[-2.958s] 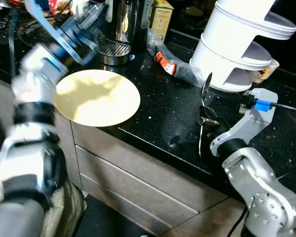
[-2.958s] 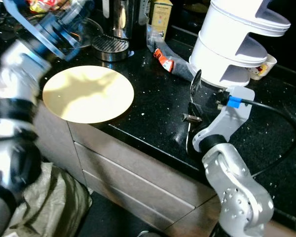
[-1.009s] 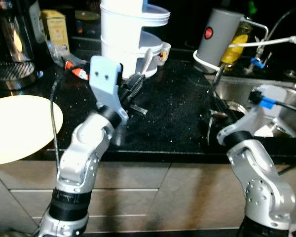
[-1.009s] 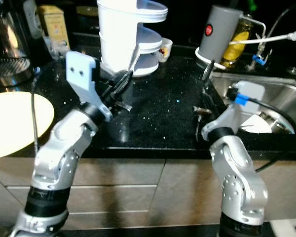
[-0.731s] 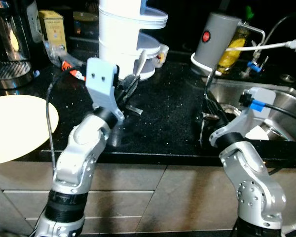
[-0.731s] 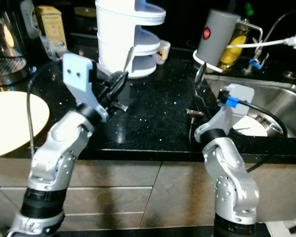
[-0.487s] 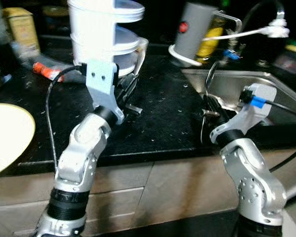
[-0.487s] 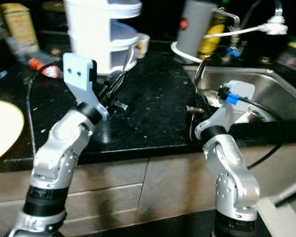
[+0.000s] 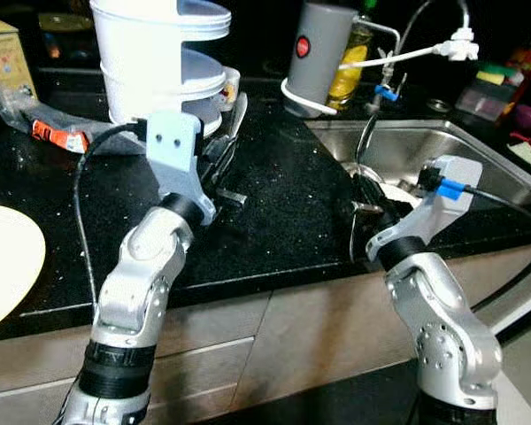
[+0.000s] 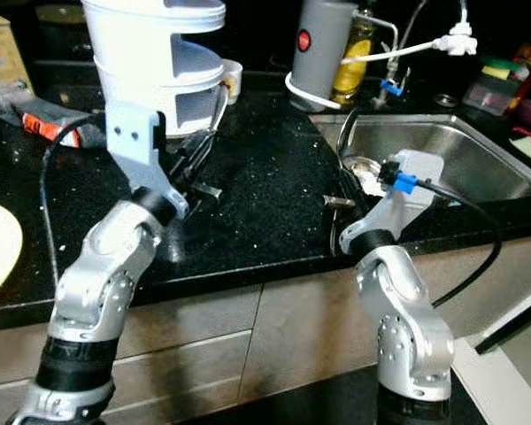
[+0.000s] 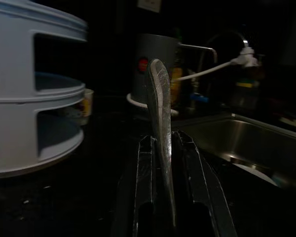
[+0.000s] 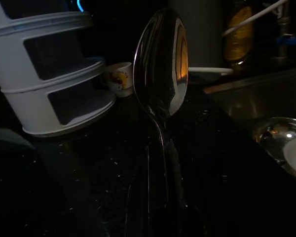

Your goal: Kitchen organization

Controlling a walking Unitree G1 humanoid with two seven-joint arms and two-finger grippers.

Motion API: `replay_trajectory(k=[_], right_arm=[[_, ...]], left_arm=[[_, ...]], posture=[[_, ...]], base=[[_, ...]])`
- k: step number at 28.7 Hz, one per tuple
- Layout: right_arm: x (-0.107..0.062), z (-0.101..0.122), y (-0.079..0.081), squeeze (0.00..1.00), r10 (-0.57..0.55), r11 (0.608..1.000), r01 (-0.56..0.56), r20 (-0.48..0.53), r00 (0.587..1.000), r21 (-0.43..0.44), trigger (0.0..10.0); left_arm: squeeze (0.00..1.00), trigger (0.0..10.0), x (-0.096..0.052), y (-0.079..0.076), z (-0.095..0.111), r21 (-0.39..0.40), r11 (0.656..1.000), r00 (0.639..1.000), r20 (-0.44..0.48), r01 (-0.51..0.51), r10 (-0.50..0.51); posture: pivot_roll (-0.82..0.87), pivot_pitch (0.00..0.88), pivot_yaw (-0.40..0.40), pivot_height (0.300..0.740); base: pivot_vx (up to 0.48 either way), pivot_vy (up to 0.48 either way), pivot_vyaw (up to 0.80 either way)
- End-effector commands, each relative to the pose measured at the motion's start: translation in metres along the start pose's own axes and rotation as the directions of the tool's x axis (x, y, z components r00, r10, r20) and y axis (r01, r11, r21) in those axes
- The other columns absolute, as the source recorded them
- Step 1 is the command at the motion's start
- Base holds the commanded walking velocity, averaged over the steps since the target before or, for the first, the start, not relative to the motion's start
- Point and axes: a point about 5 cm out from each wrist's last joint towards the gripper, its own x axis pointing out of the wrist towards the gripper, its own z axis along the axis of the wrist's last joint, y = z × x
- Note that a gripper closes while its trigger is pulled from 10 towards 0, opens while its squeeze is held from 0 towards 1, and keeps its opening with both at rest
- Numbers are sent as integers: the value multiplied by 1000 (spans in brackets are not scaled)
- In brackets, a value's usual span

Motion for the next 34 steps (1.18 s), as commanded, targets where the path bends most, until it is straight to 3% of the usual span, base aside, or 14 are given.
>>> replay_trajectory(k=[1,17,22,30,34], right_arm=[[2,1,-1,0,-3,1000,3,7,1000,-25,10000],[0,1,12,0,117,991,-115,17,993,-73,10000],[1,1,13,0,142,986,-140,11,990,-91,10000],[1,0,16,0,165,982,-164,10,986,-96,10000],[0,0,17,0,182,975,-180,1,983,-130,10000]], left_arm=[[0,10000,2,-1,-3,3,1000,1000,-8,-6,6],[0,10000,3,-4,-6,-3,1000,1000,-7,6,-6],[0,10000,4,-5,-6,-3,1000,1000,-2,7,-7],[0,10000,6,-5,-5,-4,1000,1000,0,8,-8],[0,10000,6,-5,-4,-4,1000,1000,3,10,-10]], posture=[[50,0,-168,740],[58,0,-180,740],[59,0,-182,740],[56,0,-176,740],[54,0,-174,740]], base=[[0,-371,0],[0,-370,0],[0,-370,793],[0,-370,0],[0,-368,794]])
